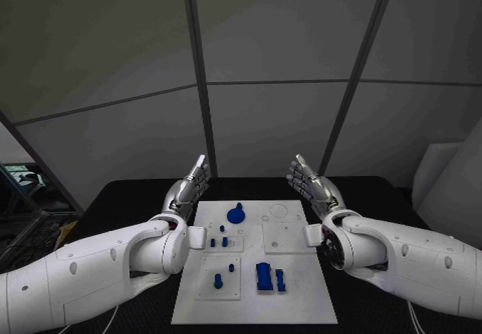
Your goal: Assemble the parts on the task board
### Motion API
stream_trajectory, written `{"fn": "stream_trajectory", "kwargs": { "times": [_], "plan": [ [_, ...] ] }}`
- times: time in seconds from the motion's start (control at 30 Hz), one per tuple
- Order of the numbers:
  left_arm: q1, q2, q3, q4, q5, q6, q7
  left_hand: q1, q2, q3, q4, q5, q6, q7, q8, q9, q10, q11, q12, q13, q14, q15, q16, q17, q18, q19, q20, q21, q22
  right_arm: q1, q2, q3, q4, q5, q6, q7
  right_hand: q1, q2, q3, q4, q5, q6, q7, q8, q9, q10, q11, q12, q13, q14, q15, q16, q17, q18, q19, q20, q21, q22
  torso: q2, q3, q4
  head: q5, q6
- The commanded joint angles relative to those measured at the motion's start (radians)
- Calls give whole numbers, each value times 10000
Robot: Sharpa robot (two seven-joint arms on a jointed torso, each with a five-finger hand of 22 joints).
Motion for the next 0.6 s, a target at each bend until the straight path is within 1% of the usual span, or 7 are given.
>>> {"fn": "stream_trajectory", "kwargs": {
  "times": [0.03, 0.1, 0.23, 0.27, 0.4, 0.43, 0.6],
  "plan": [
    [27, -39, -6, 186, -290, -1181, 377, -1504, 14, -361, 0, -70, -1008, -279, -75, -25, -981, -374, -141, -18, -923, -244, -115, -17, -12, -560, -963, -60, -433, 30, -119, -15, 341, 776, -1280, 563, -1680, 7, -34, -150, -424, -1130, -294, -77, -30, -1252, -91, -70, -18, -1238, -14, -429, -1049, -996, -1028, -525, -457, -832, 3, 7, 11, -1, -1],
    [28, -46, -10, 217, -295, -1221, 383, -1757, 14, -1094, 0, -70, -1177, -279, -75, -25, -1155, -374, -141, -18, -1082, -244, -115, -17, -12, -681, -963, -60, -507, 33, -170, -25, 459, 834, -1380, 593, -1950, 7, -34, -150, -424, -1311, -294, -77, -30, -1460, -91, -70, -18, -1436, -14, -496, -1219, -996, -1201, -525, -457, -832, 3, 7, 11, -1, -1],
    [28, -46, -10, 217, -295, -1221, 383, -2202, 14, -1094, 0, -70, -1473, -279, -75, -25, -1446, -374, -141, -18, -1357, -244, -115, -17, -12, -859, -963, -60, -637, 34, -186, -28, 499, 853, -1414, 602, -2416, 7, -34, -150, -424, -1627, -294, -77, -30, -1804, -91, -70, -18, -1780, -14, -615, -1509, -996, -1494, -525, -457, -832, 3, 7, 11, -1, -1],
    [28, -46, -10, 217, -295, -1221, 383, -2336, 14, -1094, 0, -70, -1563, -279, -75, -25, -1529, -374, -141, -18, -1441, -244, -115, -17, -12, -913, -963, -60, -1363, 34, -186, -28, 499, 853, -1414, 602, -2522, 7, -34, -150, -424, -1698, -294, -77, -30, -1883, -91, -70, -18, -1857, -14, -1319, -1574, -996, -1558, -525, -457, -832, 3, 7, 11, -1, -1],
    [28, -46, -10, 217, -295, -1221, 383, -2693, 14, -1094, 0, -70, -1809, -279, -75, -25, -1771, -374, -141, -18, -1668, -244, -115, -17, -12, -1036, -963, -60, -1363, 34, -186, -28, 499, 853, -1414, 602, -2952, 7, -34, -150, -424, -1991, -294, -77, -30, -2204, -91, -70, -18, -2172, -14, -1319, -1845, -996, -1821, -525, -457, -832, 3, 7, 11, -1, -1],
    [28, -46, -10, 217, -295, -1221, 383, -2781, 14, -1094, 0, -70, -1861, -279, -75, -25, -1820, -374, -141, -18, -1717, -244, -115, -17, -12, -1762, -963, -60, -1363, 34, -186, -28, 499, 853, -1414, 602, -3048, 7, -34, -150, -424, -2058, -294, -77, -30, -2277, -91, -70, -18, -2248, -14, -1319, -1904, -996, -1882, -525, -457, -832, 3, 7, 11, -1, -1],
    [28, -46, -10, 217, -295, -1221, 383, -3152, 14, -1094, 0, -70, -2112, -279, -75, -25, -2059, -374, -141, -18, -1932, -244, -115, -17, -12, -1762, -963, -60, -1363, 34, -186, -28, 499, 853, -1414, 602, -3455, 7, -34, -150, -424, -2331, -294, -77, -30, -2590, -91, -70, -18, -2547, -14, -1319, -2160, -996, -2131, -525, -457, -832, 3, 7, 11, -1, -1]
  ]
}}
